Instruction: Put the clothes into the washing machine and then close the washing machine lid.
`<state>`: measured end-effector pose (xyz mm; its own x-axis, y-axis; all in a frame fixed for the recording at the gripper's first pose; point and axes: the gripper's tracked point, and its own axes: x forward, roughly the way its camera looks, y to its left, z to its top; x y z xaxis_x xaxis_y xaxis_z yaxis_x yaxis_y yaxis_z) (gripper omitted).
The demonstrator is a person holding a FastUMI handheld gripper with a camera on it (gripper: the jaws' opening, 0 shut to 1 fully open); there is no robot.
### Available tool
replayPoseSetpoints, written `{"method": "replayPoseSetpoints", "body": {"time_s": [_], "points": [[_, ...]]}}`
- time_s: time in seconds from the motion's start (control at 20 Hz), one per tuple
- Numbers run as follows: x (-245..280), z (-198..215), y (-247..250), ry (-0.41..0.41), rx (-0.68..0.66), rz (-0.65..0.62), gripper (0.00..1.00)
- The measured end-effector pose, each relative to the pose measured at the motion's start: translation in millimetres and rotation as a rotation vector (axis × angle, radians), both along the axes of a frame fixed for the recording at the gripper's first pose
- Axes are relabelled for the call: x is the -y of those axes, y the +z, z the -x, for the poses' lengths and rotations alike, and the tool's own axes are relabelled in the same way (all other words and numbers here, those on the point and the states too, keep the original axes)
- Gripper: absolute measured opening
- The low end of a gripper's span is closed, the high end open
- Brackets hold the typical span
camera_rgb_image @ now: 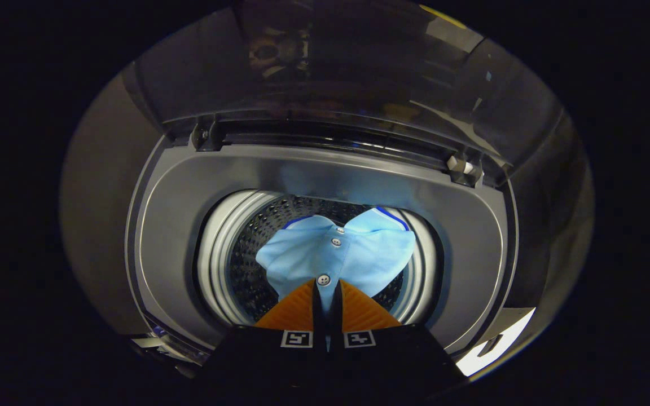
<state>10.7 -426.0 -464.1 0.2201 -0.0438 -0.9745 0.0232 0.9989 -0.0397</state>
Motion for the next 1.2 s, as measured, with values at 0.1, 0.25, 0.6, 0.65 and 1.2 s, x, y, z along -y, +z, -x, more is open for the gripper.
{"method": "replayPoseSetpoints", "body": {"time_s": [0.1,0.25,0.6,0.65,1.2], "points": [[0,4,-2,-0.015,-0.002,0.008,0.05],[-6,12,-6,-0.004,-0.021,-0.011,0.08],[3,19,-20,-0.111,-0.063,-0.032,0.14],[2,14,-18,-0.127,-0.044,-0.044,0.17],[-21,22,-11,-0.064,-0.082,-0.114,0.98]]}}
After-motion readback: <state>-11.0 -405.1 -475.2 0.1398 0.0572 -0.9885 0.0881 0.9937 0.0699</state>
